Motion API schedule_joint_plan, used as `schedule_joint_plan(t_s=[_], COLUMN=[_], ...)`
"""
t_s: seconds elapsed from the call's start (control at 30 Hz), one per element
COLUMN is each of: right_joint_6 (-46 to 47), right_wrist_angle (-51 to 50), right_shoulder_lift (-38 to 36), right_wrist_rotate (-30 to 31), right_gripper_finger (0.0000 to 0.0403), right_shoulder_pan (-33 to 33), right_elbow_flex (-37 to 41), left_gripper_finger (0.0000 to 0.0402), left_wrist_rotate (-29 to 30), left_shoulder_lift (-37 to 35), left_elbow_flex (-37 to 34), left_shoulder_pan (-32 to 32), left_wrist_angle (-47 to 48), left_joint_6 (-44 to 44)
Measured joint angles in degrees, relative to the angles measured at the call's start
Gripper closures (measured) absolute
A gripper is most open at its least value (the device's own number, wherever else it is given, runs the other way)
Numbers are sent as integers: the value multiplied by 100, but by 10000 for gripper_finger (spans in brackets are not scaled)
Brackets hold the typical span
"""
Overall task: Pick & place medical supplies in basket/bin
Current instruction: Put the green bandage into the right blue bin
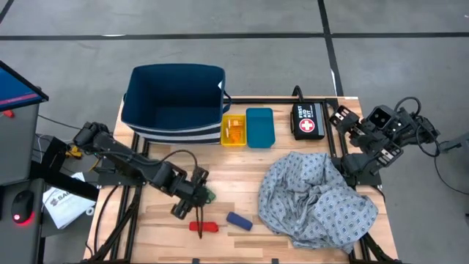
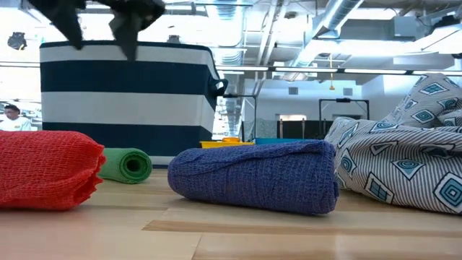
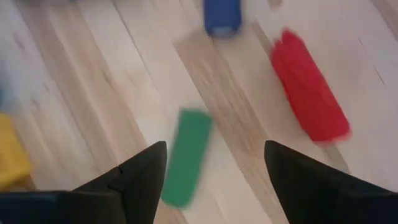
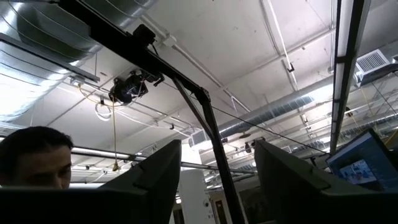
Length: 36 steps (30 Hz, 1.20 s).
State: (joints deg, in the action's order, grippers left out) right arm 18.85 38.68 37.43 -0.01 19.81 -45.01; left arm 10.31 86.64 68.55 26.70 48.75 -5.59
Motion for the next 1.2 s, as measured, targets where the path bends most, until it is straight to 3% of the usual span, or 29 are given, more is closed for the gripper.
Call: schedule_joint_plan(t_s=[0.2,0.37,0.6,0.83,1.1,1.2], right_joint_6=[-42,-42,35,115,85,85], right_wrist_angle=[38,106,98,56,28,34], right_shoulder_lift=[7,14,87,87,90,87], right_wrist_rotate=[2,2,2,4,2,2], right_gripper_finger=[202,202,202,202,202,202], right_shoulder_pan=[0,0,0,0,4,4], right_elbow_flex=[0,0,0,0,0,0], left_gripper_finger=[138,144,143,148,147,148], left_wrist_rotate=[40,-491,-343,-273,-130,-138], left_shoulder_lift=[113,176,172,172,172,172], left_elbow_flex=[-9,0,2,2,-888,-1205], left_shoulder_pan=[-204,-111,-79,-70,-117,-219], left_wrist_angle=[-311,-518,-487,-409,-681,-922], left_joint_6=[-5,1,614,687,-523,-603])
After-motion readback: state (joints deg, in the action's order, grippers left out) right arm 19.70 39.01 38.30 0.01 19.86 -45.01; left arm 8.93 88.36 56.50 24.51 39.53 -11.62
